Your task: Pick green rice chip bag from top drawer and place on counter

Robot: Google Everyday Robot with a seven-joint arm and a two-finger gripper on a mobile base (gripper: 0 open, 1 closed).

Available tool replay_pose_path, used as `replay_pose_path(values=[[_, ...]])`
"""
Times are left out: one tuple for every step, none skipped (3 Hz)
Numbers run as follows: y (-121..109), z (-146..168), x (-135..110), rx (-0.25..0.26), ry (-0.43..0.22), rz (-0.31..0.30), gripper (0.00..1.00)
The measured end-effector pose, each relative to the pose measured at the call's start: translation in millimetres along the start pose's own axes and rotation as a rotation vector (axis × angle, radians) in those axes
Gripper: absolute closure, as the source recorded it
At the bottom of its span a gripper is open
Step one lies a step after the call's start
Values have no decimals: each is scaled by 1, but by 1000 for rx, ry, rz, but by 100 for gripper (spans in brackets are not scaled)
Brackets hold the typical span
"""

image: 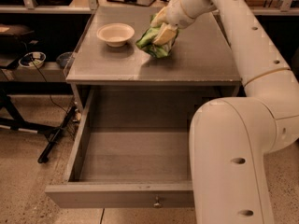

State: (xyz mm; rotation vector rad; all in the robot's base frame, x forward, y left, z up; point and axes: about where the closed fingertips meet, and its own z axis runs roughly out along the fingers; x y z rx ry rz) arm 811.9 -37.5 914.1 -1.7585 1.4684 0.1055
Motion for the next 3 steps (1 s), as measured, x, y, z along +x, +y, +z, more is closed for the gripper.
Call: replay_pose_path(values=[[-6,-17,-3,10,20,8,14],[-7,-18,-4,12,21,8,0],[-7,-18,-4,12,21,8,0]])
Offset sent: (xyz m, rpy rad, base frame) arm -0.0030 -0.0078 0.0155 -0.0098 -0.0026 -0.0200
